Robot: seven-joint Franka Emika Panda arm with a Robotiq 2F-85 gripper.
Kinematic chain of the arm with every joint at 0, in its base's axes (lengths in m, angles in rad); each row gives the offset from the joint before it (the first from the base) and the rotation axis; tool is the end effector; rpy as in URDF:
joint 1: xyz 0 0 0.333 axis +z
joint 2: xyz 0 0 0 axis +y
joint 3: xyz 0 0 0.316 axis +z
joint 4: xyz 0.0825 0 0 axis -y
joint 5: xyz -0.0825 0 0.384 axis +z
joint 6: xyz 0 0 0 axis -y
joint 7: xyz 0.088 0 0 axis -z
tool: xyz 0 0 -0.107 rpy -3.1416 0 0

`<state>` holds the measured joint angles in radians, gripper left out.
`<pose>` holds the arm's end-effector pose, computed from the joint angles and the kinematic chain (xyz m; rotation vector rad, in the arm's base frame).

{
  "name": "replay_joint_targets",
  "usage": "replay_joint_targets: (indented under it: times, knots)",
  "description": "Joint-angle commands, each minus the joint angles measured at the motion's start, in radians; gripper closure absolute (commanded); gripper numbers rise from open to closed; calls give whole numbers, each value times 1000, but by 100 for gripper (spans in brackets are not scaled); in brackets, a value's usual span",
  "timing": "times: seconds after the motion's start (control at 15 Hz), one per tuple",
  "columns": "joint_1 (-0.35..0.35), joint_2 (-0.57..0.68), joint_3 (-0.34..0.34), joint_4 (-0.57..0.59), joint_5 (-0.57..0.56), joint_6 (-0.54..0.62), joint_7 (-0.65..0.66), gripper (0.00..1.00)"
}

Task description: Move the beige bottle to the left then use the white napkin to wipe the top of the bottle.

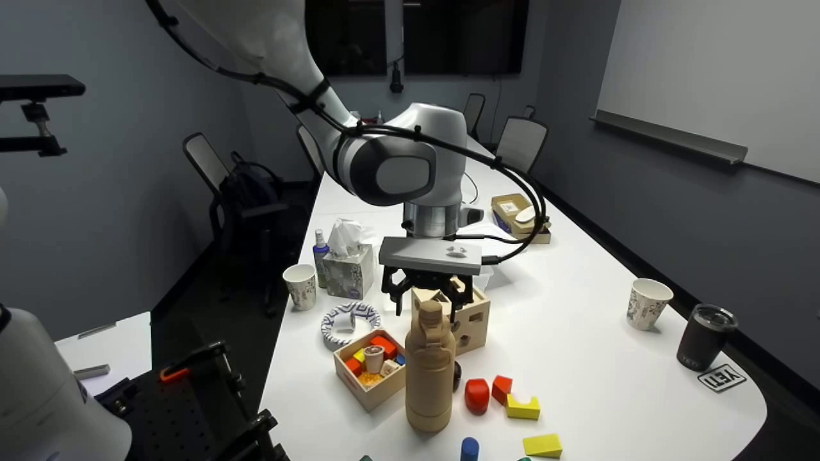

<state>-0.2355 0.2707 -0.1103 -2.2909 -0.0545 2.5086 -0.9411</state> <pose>0.4945 -0.1787 0.2288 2.9618 0.9869 -0.1217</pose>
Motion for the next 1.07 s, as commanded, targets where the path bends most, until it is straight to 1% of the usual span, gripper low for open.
replay_joint_targets:
  times: [0.0, 0.33, 1.0]
  knots:
    - [-21, -5, 15, -24, 26, 48, -31, 0]
    - [-32, 8, 17, -17, 33, 61, -32, 0]
    - [-58, 31, 36, -19, 107, 83, -38, 0]
